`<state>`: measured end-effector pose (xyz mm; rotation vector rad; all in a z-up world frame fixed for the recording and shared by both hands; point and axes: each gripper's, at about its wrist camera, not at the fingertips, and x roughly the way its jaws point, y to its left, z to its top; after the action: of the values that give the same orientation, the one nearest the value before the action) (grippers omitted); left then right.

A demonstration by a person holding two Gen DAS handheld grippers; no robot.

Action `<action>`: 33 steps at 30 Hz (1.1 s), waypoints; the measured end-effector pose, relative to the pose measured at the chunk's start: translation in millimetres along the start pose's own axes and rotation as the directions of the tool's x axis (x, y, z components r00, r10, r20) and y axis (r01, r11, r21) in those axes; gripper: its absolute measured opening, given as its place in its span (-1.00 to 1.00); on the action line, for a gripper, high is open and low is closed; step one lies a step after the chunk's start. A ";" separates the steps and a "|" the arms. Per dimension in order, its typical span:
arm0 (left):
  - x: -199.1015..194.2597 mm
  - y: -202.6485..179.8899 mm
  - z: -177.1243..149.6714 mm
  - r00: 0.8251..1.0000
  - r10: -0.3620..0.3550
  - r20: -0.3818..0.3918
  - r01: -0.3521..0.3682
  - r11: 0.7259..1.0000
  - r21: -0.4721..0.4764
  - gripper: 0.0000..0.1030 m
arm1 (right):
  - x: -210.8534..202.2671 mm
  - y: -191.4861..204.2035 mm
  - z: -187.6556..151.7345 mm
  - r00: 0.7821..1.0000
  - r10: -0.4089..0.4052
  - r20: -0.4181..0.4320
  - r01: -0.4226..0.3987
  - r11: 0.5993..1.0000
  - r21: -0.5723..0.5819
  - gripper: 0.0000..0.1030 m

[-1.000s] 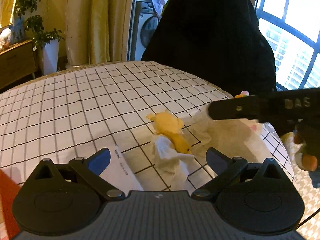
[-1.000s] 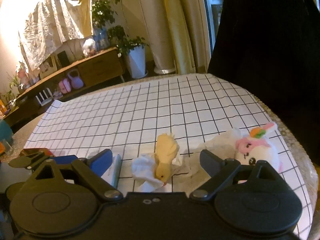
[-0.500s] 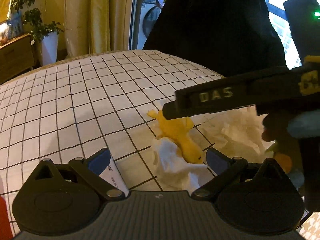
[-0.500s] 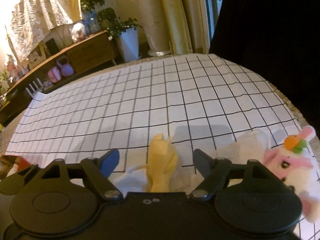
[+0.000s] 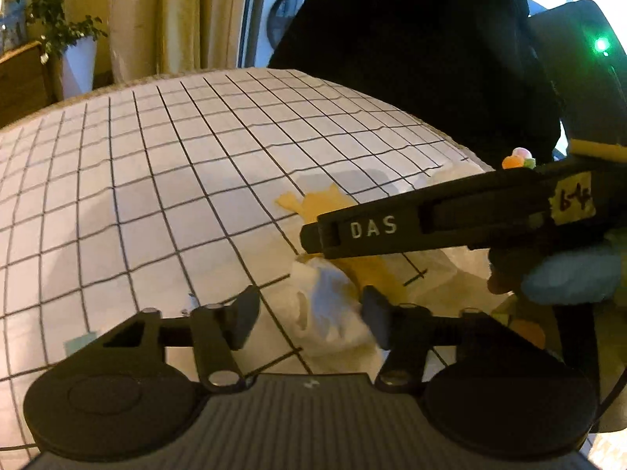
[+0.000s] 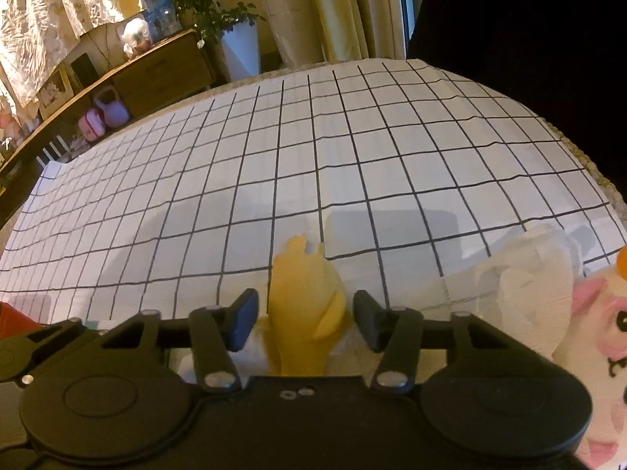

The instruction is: Organize soft objects

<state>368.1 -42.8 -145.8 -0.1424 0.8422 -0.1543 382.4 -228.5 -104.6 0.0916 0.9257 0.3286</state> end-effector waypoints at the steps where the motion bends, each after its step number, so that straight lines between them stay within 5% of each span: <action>1: 1.0 0.6 0.2 1.000 -0.007 -0.001 0.007 1.000 -0.002 -0.02 | 0.3 1.4 -0.8 1.000 -0.002 -0.002 0.002 1.000 -0.003 -0.15; 3: 2.4 1.1 -0.2 1.000 -0.025 -0.005 0.025 1.000 -0.007 -0.27 | 0.1 3.3 -1.7 1.000 -0.016 0.002 0.016 1.000 -0.015 -0.19; 7: 2.4 -1.1 0.1 1.000 -0.027 0.000 0.027 1.000 -0.014 -0.40 | -2.6 3.7 -2.9 1.000 -0.020 0.009 0.020 1.000 -0.015 -0.34; 9: 2.0 -1.3 0.3 0.999 -0.032 -0.002 0.032 0.999 -0.012 -0.71 | -2.9 3.2 -1.6 1.000 -0.022 0.013 0.023 1.000 -0.014 -0.39; 12: -1.4 -1.9 0.4 1.000 -0.027 0.001 0.027 1.000 -0.012 -0.81 | -6.7 2.4 -2.2 0.999 -0.028 0.026 0.029 1.000 -0.009 -0.45; 33: -63.8 -0.3 -4.1 0.996 -0.045 0.081 0.048 0.998 -0.030 -0.85 | -115.6 -6.4 -30.8 0.987 -0.007 0.159 0.005 1.000 0.013 -0.53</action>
<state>323.2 -31.2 -101.9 -0.1967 0.7619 -0.1780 295.2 -273.1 -35.6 0.1247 0.7700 0.3051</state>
